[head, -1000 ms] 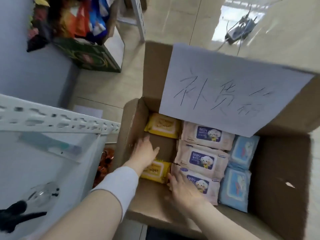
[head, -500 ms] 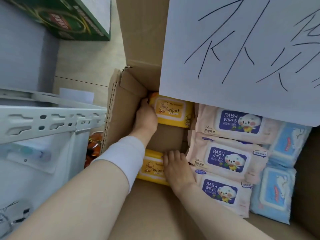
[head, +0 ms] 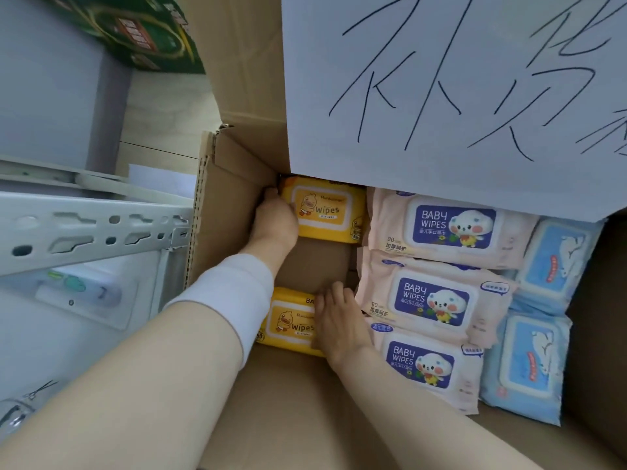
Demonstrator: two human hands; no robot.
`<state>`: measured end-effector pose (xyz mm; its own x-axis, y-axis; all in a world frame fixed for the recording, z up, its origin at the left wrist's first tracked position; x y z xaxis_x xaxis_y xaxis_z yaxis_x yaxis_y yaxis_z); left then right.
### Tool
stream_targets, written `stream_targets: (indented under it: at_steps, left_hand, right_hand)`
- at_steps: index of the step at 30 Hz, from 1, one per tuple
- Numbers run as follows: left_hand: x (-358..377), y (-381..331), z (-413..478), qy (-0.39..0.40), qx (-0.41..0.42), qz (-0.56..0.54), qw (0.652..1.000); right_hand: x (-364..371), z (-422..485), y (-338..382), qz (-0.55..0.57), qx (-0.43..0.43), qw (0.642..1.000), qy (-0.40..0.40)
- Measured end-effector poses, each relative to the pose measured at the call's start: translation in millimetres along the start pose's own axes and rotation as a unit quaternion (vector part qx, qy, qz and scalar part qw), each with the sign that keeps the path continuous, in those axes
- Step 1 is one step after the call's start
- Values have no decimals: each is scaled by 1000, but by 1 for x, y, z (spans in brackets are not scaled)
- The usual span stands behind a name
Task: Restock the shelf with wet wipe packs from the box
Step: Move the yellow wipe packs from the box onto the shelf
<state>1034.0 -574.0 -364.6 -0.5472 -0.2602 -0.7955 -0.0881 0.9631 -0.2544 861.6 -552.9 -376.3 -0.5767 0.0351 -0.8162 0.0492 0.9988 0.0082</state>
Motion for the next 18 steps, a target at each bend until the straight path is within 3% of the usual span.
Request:
stream_targets:
  at_steps: [3,7,12,15,18]
  left_hand:
    - [10,-4,-5,0,-44,28,999]
    - [21,-6,-1,1,-71,15,997]
    - [15,-3,2,20,-59,-67,996]
    - [7,-2,-9,58,-54,-196,977]
    - [-6,-3,-27,36,-12,-220,975]
  right_hand:
    - [1,2,1,-7,5,999,35]
    - [-8,7,2,23,-2,1000,-13]
    - [-16,-1,0,139,55,988,-48]
    - [-34,-18,-4,266,112,955,-75]
    - [-46,-42,-10,405,188,891,-83]
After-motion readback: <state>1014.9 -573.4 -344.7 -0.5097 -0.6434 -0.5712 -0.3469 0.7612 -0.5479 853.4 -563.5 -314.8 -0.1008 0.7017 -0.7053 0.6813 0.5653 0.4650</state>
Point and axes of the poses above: each hand's wrist, its own z-axis towards the middle knuckle, its own x-axis out of the palm, y = z × x, the point moved 6 cm from there along z, towards the middle knuckle, and after that the axes turned 12 degrees about -y, right-handed, at the moved point
